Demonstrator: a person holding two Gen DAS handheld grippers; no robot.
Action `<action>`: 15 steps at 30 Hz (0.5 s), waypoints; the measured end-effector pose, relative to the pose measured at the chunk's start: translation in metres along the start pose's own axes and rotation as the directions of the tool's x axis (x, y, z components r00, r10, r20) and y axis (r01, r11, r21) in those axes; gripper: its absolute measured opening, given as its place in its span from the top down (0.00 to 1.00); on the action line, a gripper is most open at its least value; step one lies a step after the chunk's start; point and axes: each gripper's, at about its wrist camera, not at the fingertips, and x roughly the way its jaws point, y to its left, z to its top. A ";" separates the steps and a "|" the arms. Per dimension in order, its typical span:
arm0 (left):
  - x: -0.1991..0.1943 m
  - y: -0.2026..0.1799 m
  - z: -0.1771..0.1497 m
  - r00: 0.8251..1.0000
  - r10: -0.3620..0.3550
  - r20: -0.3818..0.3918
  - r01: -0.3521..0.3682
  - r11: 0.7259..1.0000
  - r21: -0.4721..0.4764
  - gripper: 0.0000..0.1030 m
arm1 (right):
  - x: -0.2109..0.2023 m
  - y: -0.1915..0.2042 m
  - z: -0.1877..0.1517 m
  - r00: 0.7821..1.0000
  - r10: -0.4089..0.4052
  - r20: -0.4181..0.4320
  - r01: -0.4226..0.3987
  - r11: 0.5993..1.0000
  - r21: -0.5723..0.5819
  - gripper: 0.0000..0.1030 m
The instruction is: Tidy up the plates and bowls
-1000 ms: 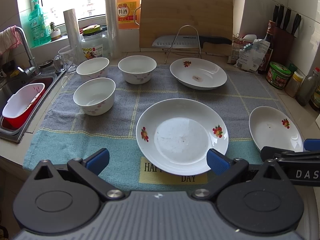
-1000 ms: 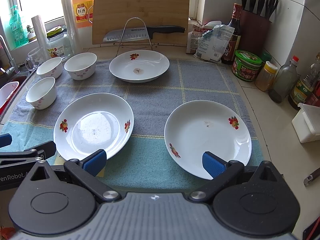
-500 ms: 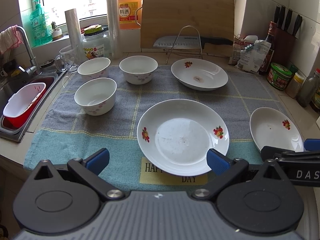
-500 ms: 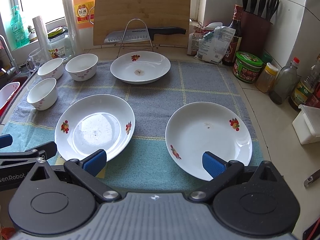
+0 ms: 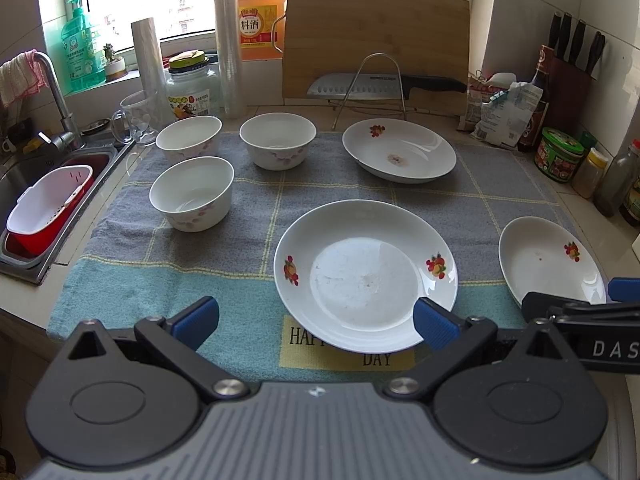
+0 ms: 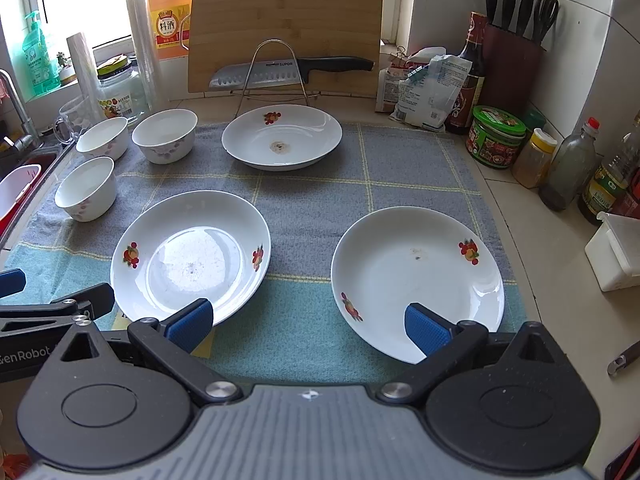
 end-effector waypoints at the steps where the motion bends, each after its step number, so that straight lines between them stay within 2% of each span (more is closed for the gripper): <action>1: 0.000 0.000 0.000 1.000 0.000 0.000 0.000 1.000 0.000 0.01 | 0.000 0.000 0.000 1.000 0.000 0.000 0.000 1.000 0.000 0.00; 15: -0.001 -0.001 0.001 1.000 0.002 0.002 -0.002 1.000 0.000 0.01 | -0.002 -0.003 0.000 1.000 0.005 0.005 -0.005 1.000 0.001 0.00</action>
